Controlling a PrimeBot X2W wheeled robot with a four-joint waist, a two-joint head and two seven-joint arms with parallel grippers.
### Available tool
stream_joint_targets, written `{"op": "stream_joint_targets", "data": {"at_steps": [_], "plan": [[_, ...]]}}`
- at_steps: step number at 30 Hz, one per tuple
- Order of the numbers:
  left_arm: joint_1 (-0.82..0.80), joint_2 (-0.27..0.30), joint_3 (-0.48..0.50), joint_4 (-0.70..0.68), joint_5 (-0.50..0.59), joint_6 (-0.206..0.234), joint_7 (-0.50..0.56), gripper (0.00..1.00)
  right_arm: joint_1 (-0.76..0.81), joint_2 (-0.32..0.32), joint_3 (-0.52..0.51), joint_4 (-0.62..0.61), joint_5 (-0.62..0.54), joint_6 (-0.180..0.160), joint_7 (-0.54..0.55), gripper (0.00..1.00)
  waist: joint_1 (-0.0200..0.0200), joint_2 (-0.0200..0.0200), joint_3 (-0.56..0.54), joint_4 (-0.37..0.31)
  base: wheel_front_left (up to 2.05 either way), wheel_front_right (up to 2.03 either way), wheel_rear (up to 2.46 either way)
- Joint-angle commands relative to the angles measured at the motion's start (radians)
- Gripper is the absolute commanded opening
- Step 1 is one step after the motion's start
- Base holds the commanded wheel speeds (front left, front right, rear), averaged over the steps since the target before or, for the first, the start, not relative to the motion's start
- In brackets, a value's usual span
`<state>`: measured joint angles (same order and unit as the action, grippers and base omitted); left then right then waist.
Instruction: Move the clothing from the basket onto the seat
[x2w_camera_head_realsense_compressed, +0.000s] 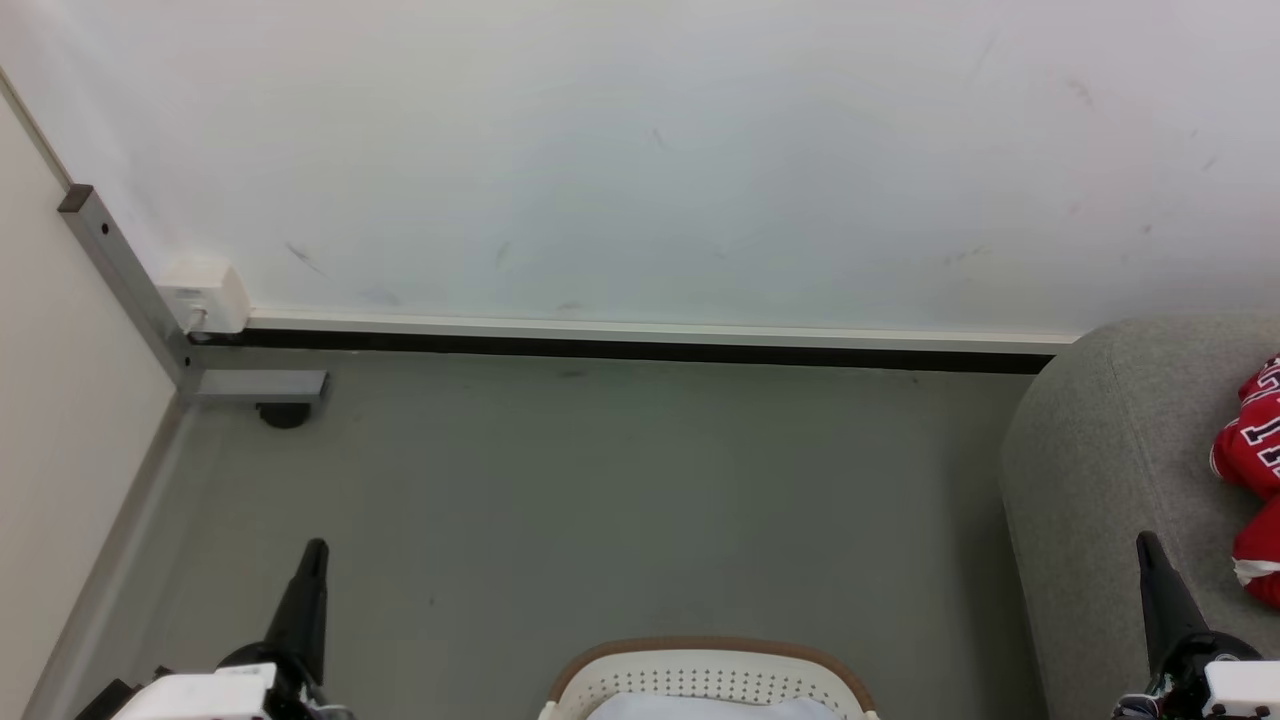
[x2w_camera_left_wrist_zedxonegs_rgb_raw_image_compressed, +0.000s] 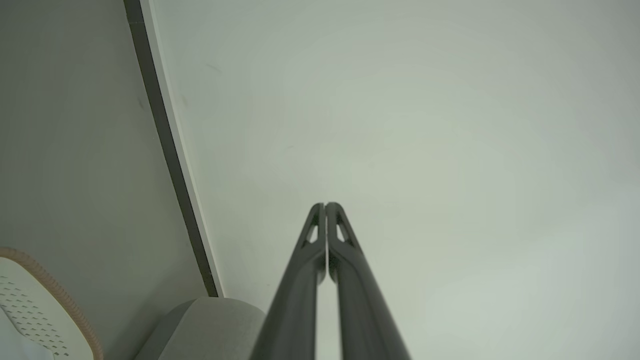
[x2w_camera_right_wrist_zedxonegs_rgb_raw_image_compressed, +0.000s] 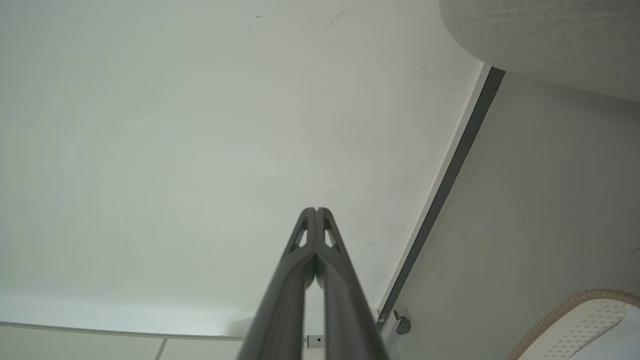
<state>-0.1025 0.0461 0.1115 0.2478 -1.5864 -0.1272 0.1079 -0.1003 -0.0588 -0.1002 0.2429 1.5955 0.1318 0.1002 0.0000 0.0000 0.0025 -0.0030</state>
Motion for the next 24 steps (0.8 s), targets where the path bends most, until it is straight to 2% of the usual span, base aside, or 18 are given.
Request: {"op": "stream_joint_targets", "data": {"at_steps": [1,24], "plan": [[-0.011,0.007,0.005,-0.003,-0.023,-0.006,0.008,0.0,-0.013,0.002,-0.006,0.003,0.021,-0.002,0.006,0.0,0.0,0.0,0.0,0.002,0.0,0.0,0.0],[-0.011,0.007,0.005,-0.003,-0.032,-0.006,0.01,0.0,-0.014,0.004,-0.01,0.003,0.022,-0.002,0.012,0.0,0.0,0.0,0.0,0.003,0.0,0.0,0.0]]}}
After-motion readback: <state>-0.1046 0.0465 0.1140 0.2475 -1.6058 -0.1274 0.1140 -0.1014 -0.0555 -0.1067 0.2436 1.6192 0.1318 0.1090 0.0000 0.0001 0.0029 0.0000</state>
